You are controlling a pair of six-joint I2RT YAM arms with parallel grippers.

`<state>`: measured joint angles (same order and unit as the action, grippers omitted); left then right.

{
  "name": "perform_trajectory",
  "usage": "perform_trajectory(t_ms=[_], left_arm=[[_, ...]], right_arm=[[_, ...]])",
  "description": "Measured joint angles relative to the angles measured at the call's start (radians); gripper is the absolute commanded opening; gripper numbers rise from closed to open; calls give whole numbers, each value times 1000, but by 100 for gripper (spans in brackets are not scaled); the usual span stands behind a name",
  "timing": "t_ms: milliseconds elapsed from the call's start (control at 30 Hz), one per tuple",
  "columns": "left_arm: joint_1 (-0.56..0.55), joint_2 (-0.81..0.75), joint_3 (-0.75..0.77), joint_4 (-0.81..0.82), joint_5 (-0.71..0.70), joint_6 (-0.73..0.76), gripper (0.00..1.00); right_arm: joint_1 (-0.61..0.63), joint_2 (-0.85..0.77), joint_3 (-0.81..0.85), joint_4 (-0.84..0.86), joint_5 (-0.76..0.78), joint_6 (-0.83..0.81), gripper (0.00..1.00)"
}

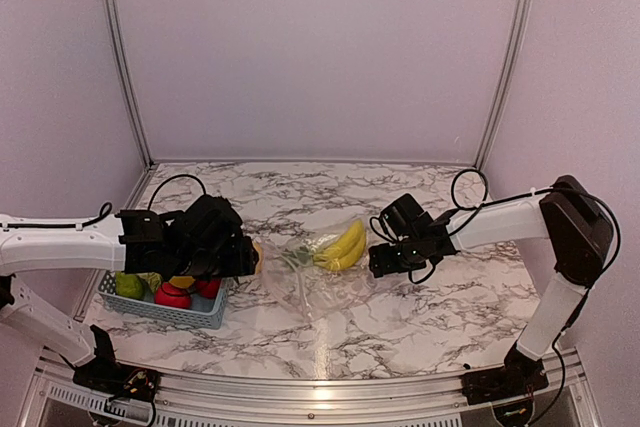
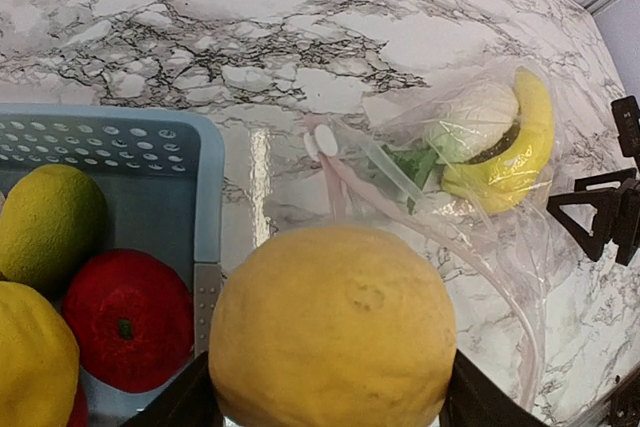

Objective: Open the zip-top bag and remove the fake food
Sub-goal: Place the fake fruit in the bin.

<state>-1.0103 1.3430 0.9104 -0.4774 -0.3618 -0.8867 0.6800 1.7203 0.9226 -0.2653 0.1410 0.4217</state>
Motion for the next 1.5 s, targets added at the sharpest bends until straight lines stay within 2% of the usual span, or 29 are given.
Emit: perform_trajectory(t_ms=[400,867,1167,1500], left_arm=[[75,-68,-32,-68,-77,-64,62],[172,-68,-87,-61,-99,-108,64],[180,-59,-95,-34,-104,-117,85],[185,-34,-95,-20,-95,-87,99]], right_arm=[[0,0,-2,2,-1,-4,81],[0,-20,-5,3,-5,-8,82],[0,-42,-5,3,-11,-13,83],[0,-72,-5,-4,-12,-24,84]])
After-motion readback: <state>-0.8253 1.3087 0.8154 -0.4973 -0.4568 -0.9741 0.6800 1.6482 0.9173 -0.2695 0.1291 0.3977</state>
